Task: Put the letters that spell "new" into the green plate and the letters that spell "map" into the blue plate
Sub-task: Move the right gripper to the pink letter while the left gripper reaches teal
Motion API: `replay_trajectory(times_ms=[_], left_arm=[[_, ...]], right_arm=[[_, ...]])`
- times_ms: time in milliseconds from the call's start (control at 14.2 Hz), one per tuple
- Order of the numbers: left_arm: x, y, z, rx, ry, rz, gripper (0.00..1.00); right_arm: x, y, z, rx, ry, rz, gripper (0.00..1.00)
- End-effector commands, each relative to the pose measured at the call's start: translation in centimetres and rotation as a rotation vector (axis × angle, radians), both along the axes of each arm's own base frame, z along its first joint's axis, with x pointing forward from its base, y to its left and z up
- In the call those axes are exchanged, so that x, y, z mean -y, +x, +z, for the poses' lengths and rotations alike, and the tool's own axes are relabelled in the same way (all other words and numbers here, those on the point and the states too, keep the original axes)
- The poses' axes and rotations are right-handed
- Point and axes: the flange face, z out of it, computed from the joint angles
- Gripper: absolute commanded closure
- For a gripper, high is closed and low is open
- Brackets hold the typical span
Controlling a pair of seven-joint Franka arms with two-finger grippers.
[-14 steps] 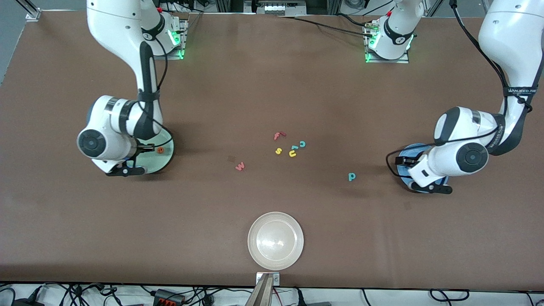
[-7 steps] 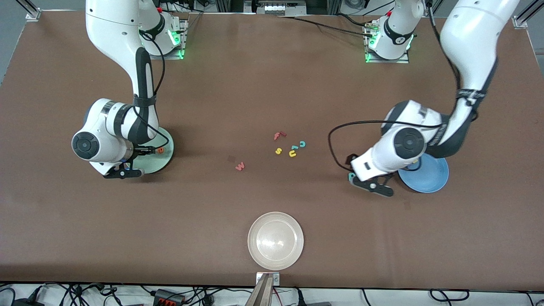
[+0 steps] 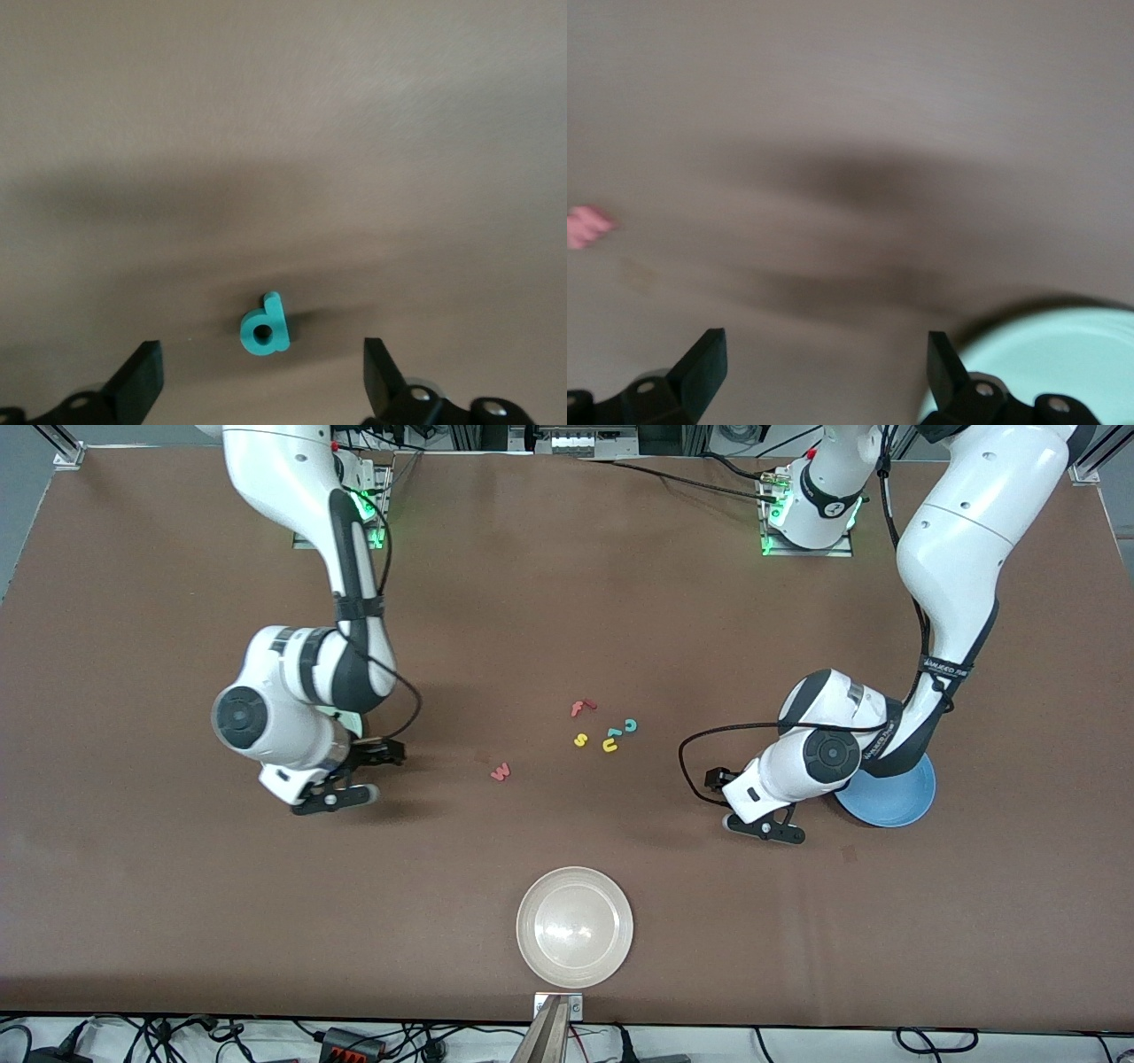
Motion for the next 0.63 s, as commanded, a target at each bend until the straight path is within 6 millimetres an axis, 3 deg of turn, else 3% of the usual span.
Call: replay_trajectory(times_ms=[0, 211, 351, 562], left_arm=[[-0.3, -0.1, -1.5, 0.018, 0.048, -0.015, 0.15], [-0.2, -0.3, -1.7, 0.014, 0.049, -0.017, 0.52], [-0.2, -0.4, -2.4, 0.005, 0.046, -0.016, 0.65], [-0.2, -0.3, -2.4, 0.005, 0.047, -0.015, 0.80]], right_arm=[[-5.2, 0.7, 0.1, 0.015, 0.052, -0.061, 0.08], [-6.7, 0.1, -1.0, -0.029, 0.035, -0.301, 0.09], [-7.1, 0.1, -1.4, -0.044, 0.015, -0.471, 0.14], [-10.3, -0.2, -3.2, -0.080, -0.023, -0.715, 0.21]])
